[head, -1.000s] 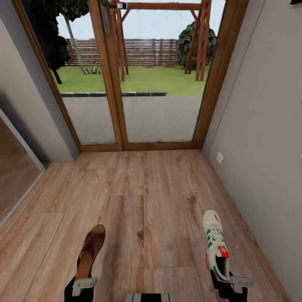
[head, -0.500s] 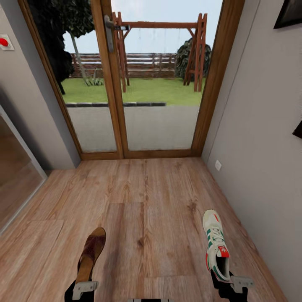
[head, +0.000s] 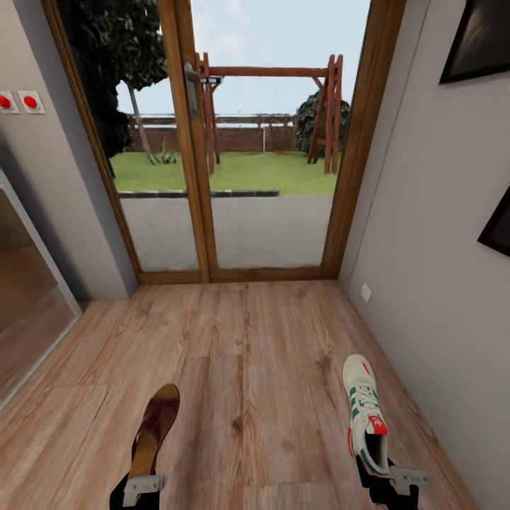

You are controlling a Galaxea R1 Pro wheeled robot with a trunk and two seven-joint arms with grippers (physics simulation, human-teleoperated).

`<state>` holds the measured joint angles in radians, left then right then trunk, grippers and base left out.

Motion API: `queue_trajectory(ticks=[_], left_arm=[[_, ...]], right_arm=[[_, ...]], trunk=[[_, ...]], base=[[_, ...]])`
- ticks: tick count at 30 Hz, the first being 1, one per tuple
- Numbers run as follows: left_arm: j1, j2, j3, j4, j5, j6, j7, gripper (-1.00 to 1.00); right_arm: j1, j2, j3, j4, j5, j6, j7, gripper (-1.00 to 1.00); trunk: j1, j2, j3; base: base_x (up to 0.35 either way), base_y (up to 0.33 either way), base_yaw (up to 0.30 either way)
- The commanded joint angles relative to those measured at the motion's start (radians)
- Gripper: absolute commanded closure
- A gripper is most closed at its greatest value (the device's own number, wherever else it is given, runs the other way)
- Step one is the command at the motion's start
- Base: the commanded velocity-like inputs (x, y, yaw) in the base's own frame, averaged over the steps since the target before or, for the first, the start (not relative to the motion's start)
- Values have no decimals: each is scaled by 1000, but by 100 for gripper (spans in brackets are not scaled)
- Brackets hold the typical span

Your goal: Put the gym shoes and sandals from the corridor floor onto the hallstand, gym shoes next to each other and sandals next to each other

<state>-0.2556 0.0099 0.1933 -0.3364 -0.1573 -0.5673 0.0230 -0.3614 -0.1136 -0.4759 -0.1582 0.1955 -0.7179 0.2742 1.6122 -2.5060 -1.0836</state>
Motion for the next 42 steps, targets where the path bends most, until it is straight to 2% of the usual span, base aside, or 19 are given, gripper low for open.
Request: queue_trajectory(ticks=[1, 27, 36, 42], left_arm=[[-1, -1, 6, 1, -13, -3, 3, 100], [-1, -5, 5, 4, -13, -3, 3, 100], [-1, -6, 6, 20, -13, -3, 3, 100], [-1, -7, 4, 22, -14, -3, 3, 100]], right_arm=[[-1, 0, -9, 1, 8, -3, 3, 100], [1, 0, -8, 2, 10, -3, 3, 100], [1, 0, -7, 2, 10, -3, 3, 100], [1, 1, -8, 2, 10, -3, 3, 100]], trunk=[[-1, 0, 5], [-13, 8, 146], [-48, 71, 187], [-71, 113, 207]], base=[[0, 0, 0], [0, 0, 0], [0, 0, 0], [0, 0, 0]])
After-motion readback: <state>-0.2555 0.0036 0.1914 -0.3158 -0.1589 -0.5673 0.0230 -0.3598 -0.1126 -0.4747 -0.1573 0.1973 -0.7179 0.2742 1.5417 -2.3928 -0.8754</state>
